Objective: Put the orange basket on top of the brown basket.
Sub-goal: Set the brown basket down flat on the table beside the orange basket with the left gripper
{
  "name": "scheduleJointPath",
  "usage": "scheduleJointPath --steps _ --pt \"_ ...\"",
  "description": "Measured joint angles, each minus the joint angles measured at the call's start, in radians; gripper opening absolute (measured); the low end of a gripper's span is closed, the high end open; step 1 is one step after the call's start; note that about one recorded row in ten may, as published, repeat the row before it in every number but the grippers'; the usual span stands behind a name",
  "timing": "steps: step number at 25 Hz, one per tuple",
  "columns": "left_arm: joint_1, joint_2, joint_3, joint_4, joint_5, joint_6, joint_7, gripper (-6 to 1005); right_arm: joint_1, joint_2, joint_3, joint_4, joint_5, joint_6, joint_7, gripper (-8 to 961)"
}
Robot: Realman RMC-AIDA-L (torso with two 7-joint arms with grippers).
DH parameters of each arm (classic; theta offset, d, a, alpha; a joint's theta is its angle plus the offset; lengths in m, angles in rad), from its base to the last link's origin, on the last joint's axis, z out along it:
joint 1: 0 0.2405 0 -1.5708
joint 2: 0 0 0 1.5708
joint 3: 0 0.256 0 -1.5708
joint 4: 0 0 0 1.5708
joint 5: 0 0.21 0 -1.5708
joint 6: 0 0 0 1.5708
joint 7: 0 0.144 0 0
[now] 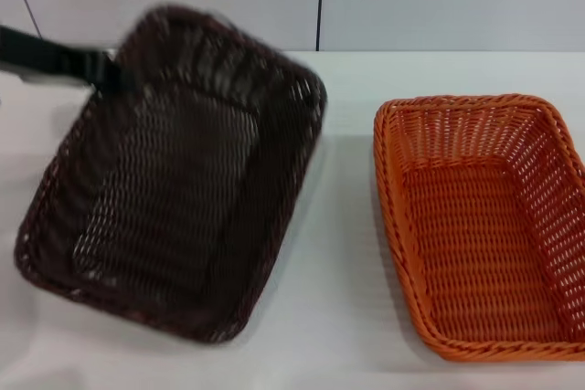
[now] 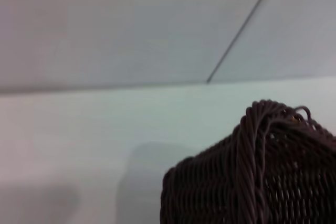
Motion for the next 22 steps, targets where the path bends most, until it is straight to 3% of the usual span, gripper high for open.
scheduleJointPath --steps 1,2,3,4,5,8,9,10,13,16,22 --pt "-0.004 0.015 -0.006 0.001 -0.012 -0.007 0.002 219 -0.004 0.001 0.000 0.000 0.011 0.000 0.000 548" --pt "-0.004 0.015 -0.006 0.001 -0.012 -0.007 0.002 219 -0.009 0.002 0.000 0.000 0.018 -0.001 0.000 548" --pt "-0.010 0.042 -0.008 0.004 -0.033 -0.018 0.007 218 -0.012 0.003 0.000 0.000 0.020 -0.002 0.001 548" --pt "-0.010 0.042 -0.008 0.004 -0.033 -0.018 0.007 218 -0.019 0.004 0.000 0.001 0.021 -0.005 0.002 548" --pt "-0.023 0.069 -0.005 0.002 -0.049 -0.038 0.035 218 -0.019 0.004 0.000 0.001 0.021 -0.005 0.002 548" --pt "-0.057 0.103 -0.009 0.011 -0.053 -0.082 0.102 217 -0.026 0.005 0.001 0.002 0.022 -0.007 0.017 548" --pt "-0.057 0.103 -0.009 0.011 -0.053 -0.082 0.102 216 -0.027 0.005 0.001 0.002 0.022 -0.008 0.026 548" --pt "-0.088 0.131 -0.011 0.050 -0.053 -0.124 0.156 216 -0.029 0.005 0.001 0.002 0.022 -0.008 0.034 548" --pt "-0.134 0.157 -0.005 0.139 -0.053 -0.169 0.239 215 -0.034 0.006 0.001 0.003 0.022 -0.009 0.043 548" --pt "-0.184 0.157 0.000 0.250 -0.053 -0.181 0.328 215 -0.040 0.011 0.001 0.003 0.022 -0.009 0.045 547" --pt "-0.285 0.111 0.102 0.458 -0.041 -0.135 0.457 213 -0.053 0.017 0.000 0.003 0.023 -0.012 0.089 547"
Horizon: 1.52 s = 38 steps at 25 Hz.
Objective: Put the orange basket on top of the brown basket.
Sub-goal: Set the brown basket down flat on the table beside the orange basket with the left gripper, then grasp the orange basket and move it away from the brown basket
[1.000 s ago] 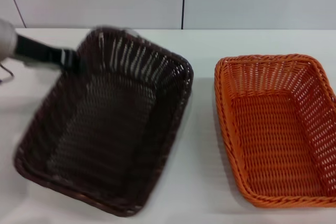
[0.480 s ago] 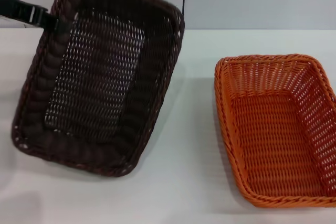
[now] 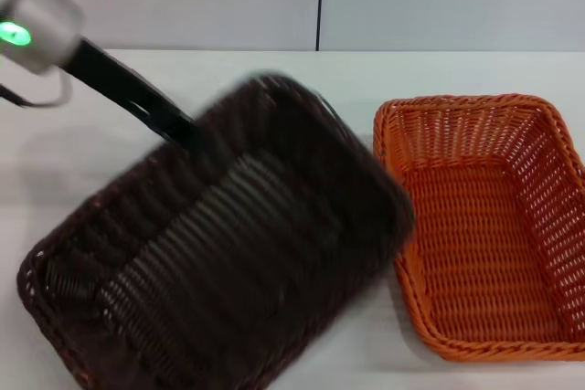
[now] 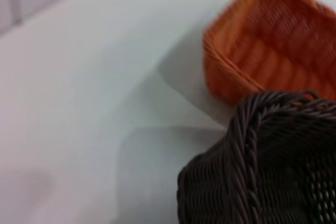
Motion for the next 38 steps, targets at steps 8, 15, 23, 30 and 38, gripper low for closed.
scheduleJointPath --steps 8,15,23,30,38 --pt "-0.074 -0.109 0.108 0.082 0.026 0.125 0.087 202 -0.019 0.011 -0.001 -0.001 0.000 -0.013 0.015 547" --pt "-0.112 -0.144 0.117 0.140 -0.010 0.200 0.151 207 -0.026 0.021 -0.005 0.000 0.000 -0.013 0.016 547" --pt "-0.114 -0.151 0.122 0.152 -0.121 0.278 0.144 223 -0.028 0.024 -0.009 0.000 -0.002 -0.014 0.017 547" --pt "-0.047 -0.146 0.122 0.076 -0.244 0.329 0.132 278 -0.030 0.021 -0.115 -0.037 -0.012 -0.017 0.127 546" --pt "0.089 -0.146 0.116 -0.033 -0.483 0.406 0.218 608 -0.118 -0.006 -0.649 -0.341 -0.190 -0.161 0.519 546"
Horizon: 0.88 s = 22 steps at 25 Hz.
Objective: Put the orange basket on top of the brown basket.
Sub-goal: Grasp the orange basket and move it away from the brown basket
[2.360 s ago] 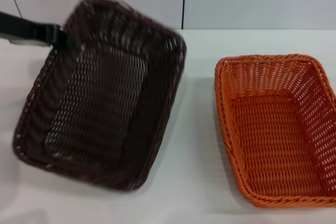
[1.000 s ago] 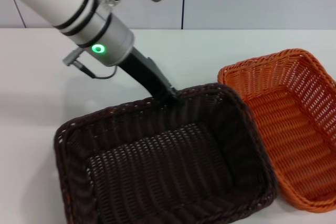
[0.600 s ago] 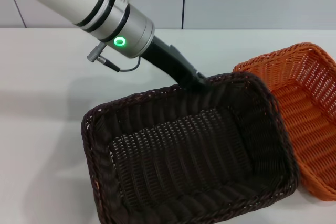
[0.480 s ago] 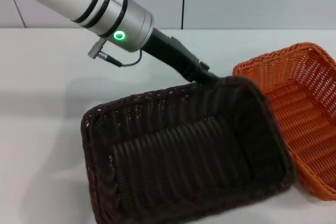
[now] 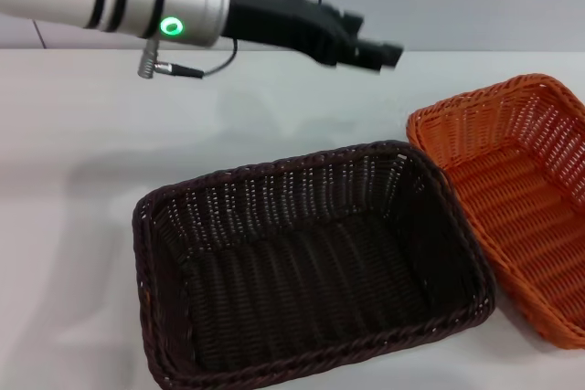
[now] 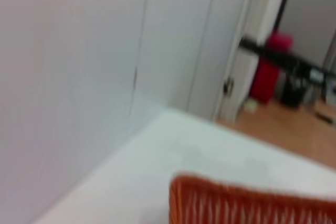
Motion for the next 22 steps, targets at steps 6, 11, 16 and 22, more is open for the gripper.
scheduleJointPath --steps 6,11,16,22 --pt "0.091 0.001 -0.005 -0.019 -0.219 0.070 0.102 811 0.021 -0.151 -0.176 -0.276 -0.605 -0.265 0.497 546" --pt "0.114 -0.001 -0.004 0.007 -0.301 0.113 0.133 841 0.139 -0.201 -0.175 -0.420 -1.125 -0.624 0.620 546" --pt "0.114 -0.003 0.000 0.039 -0.335 0.133 0.133 839 0.163 -0.198 -0.213 -0.465 -1.214 -0.742 0.622 546" --pt "0.113 -0.006 0.003 0.116 -0.398 0.149 0.141 838 0.186 -0.142 -0.340 -0.461 -1.394 -0.755 0.608 545"
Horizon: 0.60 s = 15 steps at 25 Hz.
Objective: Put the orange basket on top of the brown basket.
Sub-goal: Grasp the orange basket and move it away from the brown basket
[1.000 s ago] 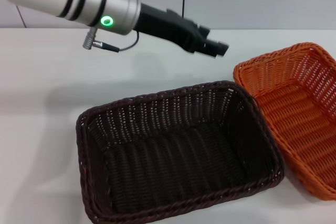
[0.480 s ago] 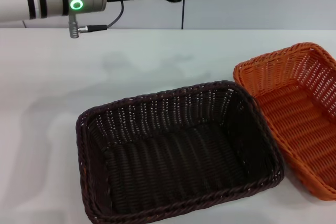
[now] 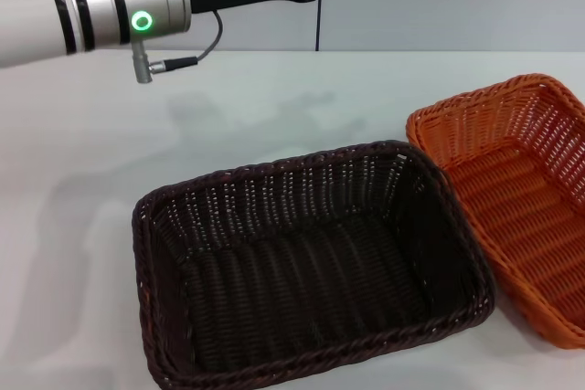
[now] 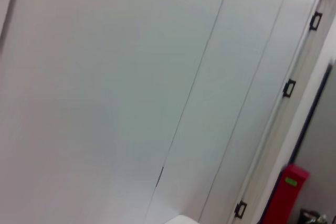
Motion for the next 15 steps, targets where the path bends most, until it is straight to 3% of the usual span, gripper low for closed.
scheduleJointPath --steps 1,4,15 --pt "0.002 0.000 0.000 0.010 -0.010 0.000 0.005 837 0.000 0.000 0.000 0.000 0.000 0.000 0.000 545" --pt "0.010 0.000 0.001 0.029 -0.038 0.001 0.016 836 0.011 0.036 -0.024 -0.009 -0.024 -0.022 -0.017 545" --pt "0.029 0.002 -0.001 0.036 -0.053 0.049 0.018 827 0.023 0.119 -0.175 -0.053 -0.028 -0.184 -0.034 535"
